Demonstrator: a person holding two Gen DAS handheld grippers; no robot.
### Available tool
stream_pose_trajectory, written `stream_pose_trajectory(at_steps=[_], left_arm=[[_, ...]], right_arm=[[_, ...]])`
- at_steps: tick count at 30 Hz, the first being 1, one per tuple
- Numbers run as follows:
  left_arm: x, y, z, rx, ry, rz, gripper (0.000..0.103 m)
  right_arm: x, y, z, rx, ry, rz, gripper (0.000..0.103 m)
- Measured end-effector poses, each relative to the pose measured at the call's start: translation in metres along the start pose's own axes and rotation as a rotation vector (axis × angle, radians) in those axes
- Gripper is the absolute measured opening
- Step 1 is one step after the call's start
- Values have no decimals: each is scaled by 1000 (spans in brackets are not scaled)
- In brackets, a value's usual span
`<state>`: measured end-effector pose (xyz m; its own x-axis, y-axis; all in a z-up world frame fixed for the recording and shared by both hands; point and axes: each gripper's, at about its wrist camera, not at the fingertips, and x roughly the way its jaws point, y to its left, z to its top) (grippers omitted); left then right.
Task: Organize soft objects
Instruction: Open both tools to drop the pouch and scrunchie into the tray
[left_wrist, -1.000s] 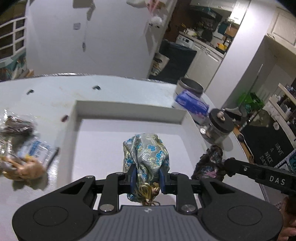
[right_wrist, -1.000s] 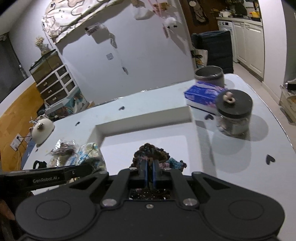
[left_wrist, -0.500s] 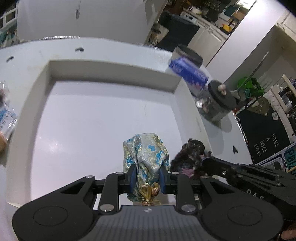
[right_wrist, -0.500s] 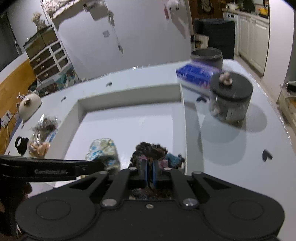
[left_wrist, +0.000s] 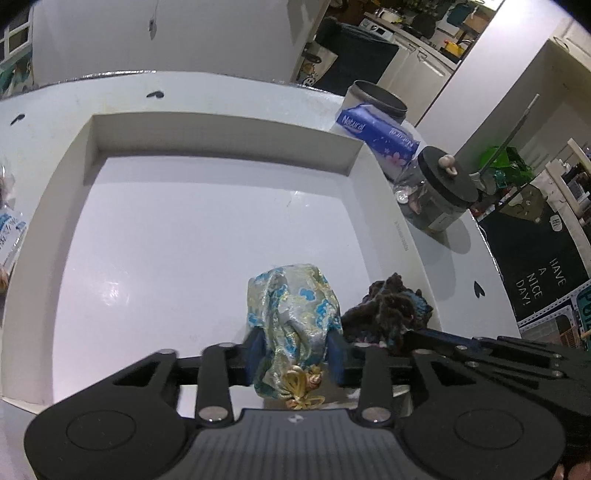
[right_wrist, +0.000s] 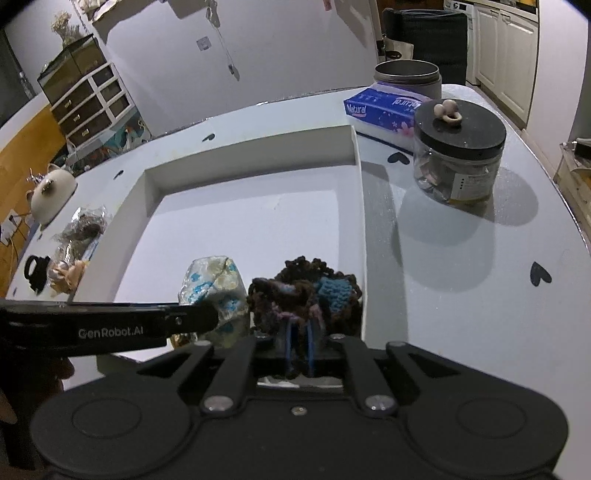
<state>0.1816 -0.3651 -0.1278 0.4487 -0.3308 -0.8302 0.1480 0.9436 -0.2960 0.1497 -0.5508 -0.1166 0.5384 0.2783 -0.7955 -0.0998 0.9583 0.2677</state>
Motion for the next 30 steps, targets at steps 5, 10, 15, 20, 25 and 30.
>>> stream_pose_trajectory(at_steps=[5,10,15,20,25,30], left_arm=[[-11,1,-2,15,-22,3,58],[-24,3,-6,28,-46,15,61],[-35,5,-10,36,-66,28,68],[-49,7,-15,55,-94,43,85],[-67,15,-19,62,-119,72,101],[-82,25,-22,54,-159,105,103]], right_arm=[[-9,2,0,1,-19,-16,27],[-21,2,-3,5,-46,-34,35],[-33,0,-5,20,-77,-46,39],[-43,4,-6,12,-112,-55,62],[-51,7,-11,10,-136,-73,72],[-60,10,-13,8,-170,-82,93]])
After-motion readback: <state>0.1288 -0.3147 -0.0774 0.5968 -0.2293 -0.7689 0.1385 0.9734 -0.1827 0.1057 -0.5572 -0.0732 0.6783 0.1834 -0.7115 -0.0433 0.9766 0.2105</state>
